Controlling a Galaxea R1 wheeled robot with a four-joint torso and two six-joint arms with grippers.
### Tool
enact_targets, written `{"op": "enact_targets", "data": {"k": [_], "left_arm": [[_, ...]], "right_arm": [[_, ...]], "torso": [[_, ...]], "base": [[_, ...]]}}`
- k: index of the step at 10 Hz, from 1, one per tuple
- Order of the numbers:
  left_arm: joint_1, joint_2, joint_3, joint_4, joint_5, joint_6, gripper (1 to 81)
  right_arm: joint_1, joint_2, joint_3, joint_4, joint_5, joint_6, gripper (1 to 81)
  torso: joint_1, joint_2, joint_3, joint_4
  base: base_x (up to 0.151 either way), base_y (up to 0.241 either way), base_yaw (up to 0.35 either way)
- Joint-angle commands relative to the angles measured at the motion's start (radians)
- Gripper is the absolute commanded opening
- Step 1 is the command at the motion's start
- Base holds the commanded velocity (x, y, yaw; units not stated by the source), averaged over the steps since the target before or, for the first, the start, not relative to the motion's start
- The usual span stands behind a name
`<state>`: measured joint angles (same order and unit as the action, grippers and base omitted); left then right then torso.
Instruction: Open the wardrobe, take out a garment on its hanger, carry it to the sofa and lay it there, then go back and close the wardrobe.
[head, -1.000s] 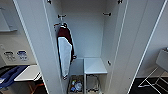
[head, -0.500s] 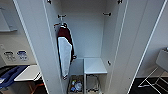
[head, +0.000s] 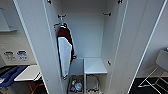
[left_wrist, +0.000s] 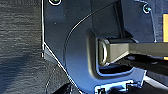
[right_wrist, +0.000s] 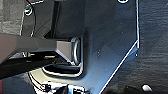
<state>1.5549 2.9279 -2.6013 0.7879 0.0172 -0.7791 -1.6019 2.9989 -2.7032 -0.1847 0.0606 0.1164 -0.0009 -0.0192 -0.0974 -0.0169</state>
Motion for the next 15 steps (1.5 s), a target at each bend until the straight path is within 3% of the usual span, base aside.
{"op": "enact_targets", "data": {"k": [1, 2, 3, 5, 7, 9, 15], "left_arm": [[-0.037, 0.001, 0.007, -0.609, 0.029, 0.563, 81.1], [-0.035, 0.004, 0.009, -0.679, 0.029, 0.623, 81.1], [-0.037, 0.011, 0.006, -0.691, 0.029, 0.635, 81.1], [-0.051, -0.01, 0.018, -0.668, 0.027, 0.643, 81.1], [-0.048, -0.066, 0.135, -0.661, -0.032, 0.644, 81.1], [-0.049, -0.125, 0.233, -0.661, -0.051, 0.643, 81.1], [-0.052, -0.125, 0.228, -0.661, -0.056, 0.643, 81.1]], "right_arm": [[0.023, -0.015, 0.008, -0.004, -0.062, -0.003, 81.1], [0.024, -0.022, 0.022, -0.004, -0.062, -0.003, 81.1], [0.026, -0.054, 0.078, -0.004, -0.061, -0.003, 81.1], [0.029, -0.159, 0.255, -0.006, -0.058, -0.003, 81.1], [0.03, -0.226, 0.353, -0.001, -0.052, -0.001, 81.1], [0.032, -0.24, 0.369, 0.001, -0.044, -0.001, 81.1], [0.024, -0.222, 0.343, 0.002, -0.044, -0.001, 81.1]], "torso": [[0.001, 0.0, 0.0, 0.0], [0.001, 0.0, 0.0, 0.0], [0.001, 0.0, 0.0, 0.0], [0.001, 0.0, 0.0, 0.0], [0.001, 0.0, 0.0, 0.0], [0.001, 0.0, 0.0, 0.0], [0.001, 0.0, 0.0, 0.0]], "base": [[0.0, 0.0, 0.0], [0.0, 0.0, 0.0], [0.0, 0.0, 0.0], [0.0, 0.0, 0.0], [0.0, 0.0, 0.0], [0.0, 0.0, 0.0], [0.0, 0.0, 0.0]]}}
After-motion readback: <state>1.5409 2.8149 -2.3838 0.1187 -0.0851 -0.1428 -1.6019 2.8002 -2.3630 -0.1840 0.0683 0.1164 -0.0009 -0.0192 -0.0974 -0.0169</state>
